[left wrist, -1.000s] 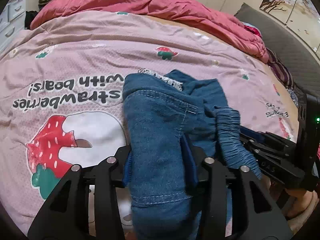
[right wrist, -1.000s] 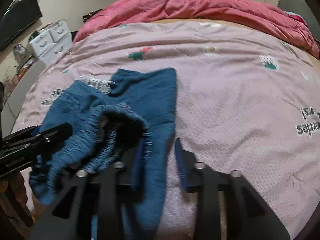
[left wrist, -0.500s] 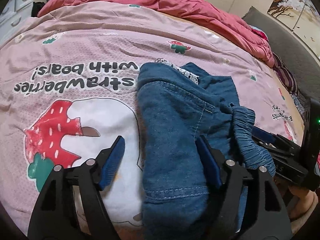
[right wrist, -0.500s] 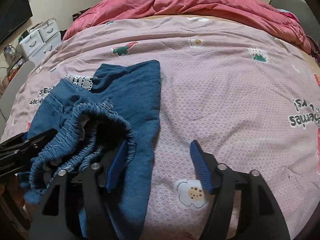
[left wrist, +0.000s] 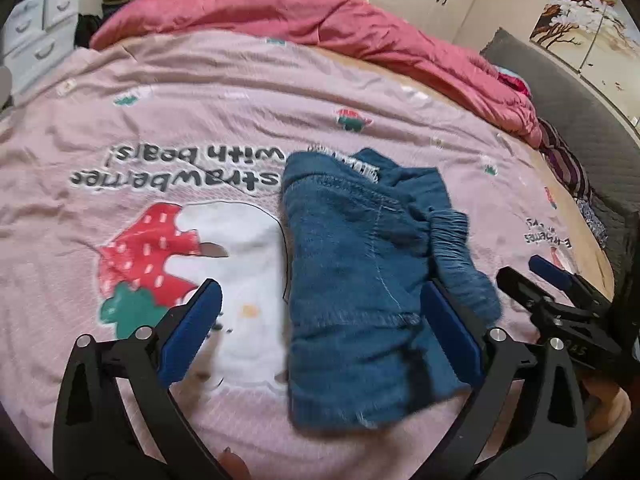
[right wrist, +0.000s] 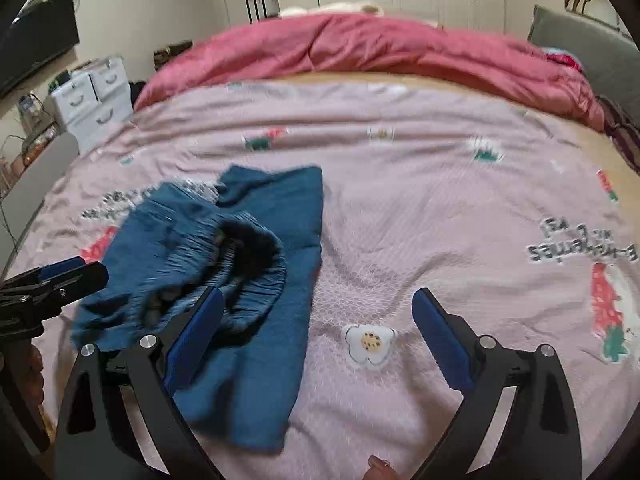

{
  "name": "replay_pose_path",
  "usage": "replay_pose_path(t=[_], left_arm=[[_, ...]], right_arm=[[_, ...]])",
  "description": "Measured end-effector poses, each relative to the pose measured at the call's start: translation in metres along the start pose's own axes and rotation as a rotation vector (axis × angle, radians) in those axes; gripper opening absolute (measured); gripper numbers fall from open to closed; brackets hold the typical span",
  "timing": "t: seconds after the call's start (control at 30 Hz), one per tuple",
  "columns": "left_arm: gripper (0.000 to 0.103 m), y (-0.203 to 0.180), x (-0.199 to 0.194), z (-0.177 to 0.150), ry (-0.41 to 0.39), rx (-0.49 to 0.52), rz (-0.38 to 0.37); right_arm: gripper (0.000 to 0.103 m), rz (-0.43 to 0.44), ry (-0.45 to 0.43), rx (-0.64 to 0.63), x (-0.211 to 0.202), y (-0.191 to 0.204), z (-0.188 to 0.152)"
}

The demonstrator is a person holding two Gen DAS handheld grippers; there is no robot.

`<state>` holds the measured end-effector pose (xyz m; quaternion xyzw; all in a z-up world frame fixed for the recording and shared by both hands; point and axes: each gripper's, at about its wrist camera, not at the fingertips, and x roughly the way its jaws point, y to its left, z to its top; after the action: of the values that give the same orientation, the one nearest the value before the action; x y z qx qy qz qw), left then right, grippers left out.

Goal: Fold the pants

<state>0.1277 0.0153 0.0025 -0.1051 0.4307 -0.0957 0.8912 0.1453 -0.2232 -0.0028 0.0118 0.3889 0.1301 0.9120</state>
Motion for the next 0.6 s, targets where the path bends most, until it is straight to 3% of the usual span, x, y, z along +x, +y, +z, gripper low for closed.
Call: replay_pose_path(t=[0.27,0.6], left_arm=[[0.094,-0.007,-0.042,-0.026,-0.057,-0.005,0.014],[0.094,-0.012,-0.058,-0.074,-0.063,0.033,0.068]], right_arm=[[0.099,0.017,-0.109,0.014,-0.056,0.001,-0.018],[0.099,0.005,-0.127,-0.008,-0.086,0.01,-0.057]])
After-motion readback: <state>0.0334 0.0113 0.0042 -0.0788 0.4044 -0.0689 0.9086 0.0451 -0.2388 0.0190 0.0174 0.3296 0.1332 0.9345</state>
